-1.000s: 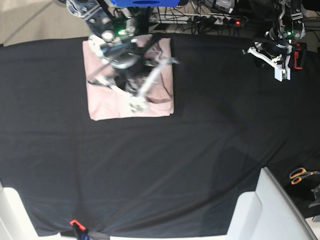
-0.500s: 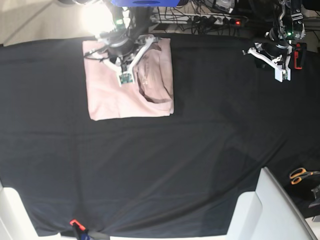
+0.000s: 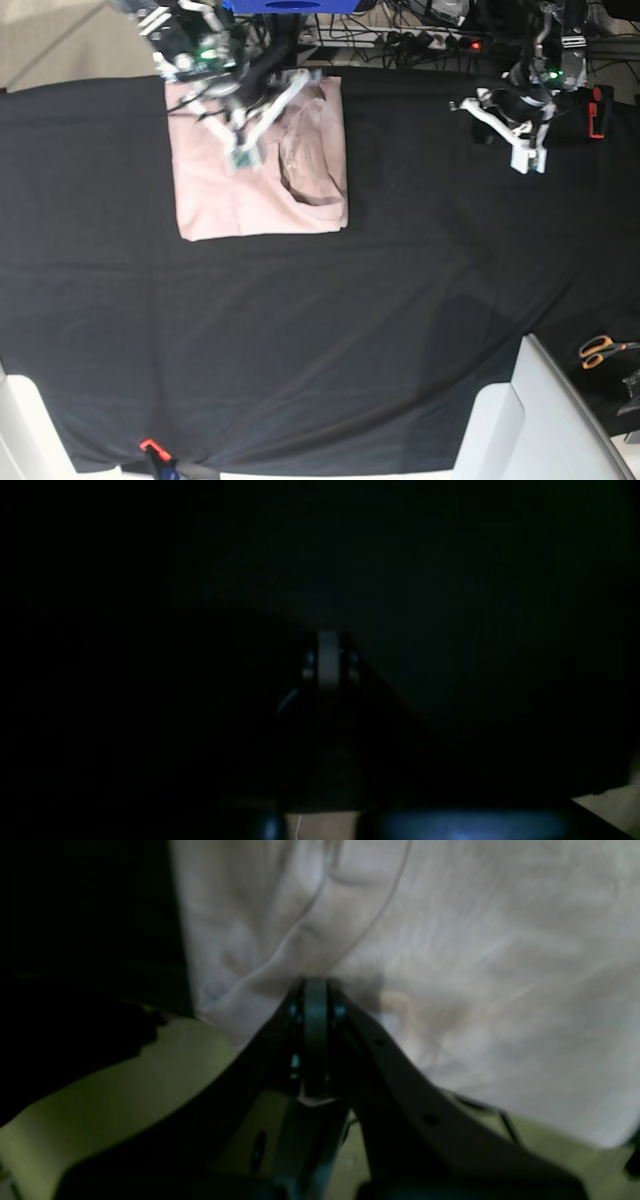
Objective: Fold the T-shirt properly
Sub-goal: 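Release the fold and raise the right gripper off the shirt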
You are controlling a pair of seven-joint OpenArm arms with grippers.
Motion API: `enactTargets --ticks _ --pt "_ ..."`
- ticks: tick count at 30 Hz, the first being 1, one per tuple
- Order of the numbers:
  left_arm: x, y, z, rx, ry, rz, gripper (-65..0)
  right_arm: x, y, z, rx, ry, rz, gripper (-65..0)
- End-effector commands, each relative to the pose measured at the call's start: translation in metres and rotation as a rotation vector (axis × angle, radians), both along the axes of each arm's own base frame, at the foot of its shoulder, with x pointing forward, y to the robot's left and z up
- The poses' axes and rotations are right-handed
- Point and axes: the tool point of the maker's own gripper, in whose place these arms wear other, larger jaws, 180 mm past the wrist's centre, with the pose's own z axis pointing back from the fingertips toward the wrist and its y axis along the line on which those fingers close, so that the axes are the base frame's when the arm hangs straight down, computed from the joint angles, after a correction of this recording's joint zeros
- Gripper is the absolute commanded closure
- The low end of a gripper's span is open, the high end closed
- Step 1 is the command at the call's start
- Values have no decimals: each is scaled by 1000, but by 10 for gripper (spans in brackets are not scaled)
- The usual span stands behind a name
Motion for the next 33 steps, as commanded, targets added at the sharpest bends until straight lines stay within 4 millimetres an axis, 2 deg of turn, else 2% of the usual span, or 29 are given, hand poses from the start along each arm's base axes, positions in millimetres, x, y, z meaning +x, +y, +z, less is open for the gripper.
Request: enactTargets --ticks 1,3,6,8,10,12,15,18,21,24,28,30,32,33 --pt "7 -4 8 -2 -35 -18 0 10 -2 17 17 -58 -31 0" --pt "8 -10 9 -5 -36 -36 0 13 -8 25 10 -83 -35 0" --pt "10 -1 9 6 -39 -18 0 12 11 29 31 -107 62 0" --pt "10 10 12 22 -44 3 0 8 27 24 22 -115 166 0" --pt "11 22 15 40 -50 29 0 7 41 18 2 -118 233 0" --pt "1 45 15 72 -34 67 0 4 49 8 -32 -105 260 -2" --pt "-11 73 14 120 -1 91 0 7 50 2 -68 -102 254 -14" --pt "-25 95 7 161 50 92 0 9 45 -9 -102 -84 252 -113" --pt "-29 108 8 176 57 121 0 6 42 -20 -130 -69 269 -224" --pt "-29 115 10 182 50 146 0 1 47 -20 -125 -68 288 -249" --pt "-24 105 12 170 35 128 0 3 52 -3 -87 -97 286 -249" --pt "-17 79 12 123 18 83 0 1 50 9 -64 -117 284 -249" --pt "-11 45 18 68 -11 -3 0 4 47 24 -42 -148 273 -249" --pt "-13 22 19 25 -12 -49 0 9 40 29 -43 -159 238 -249"
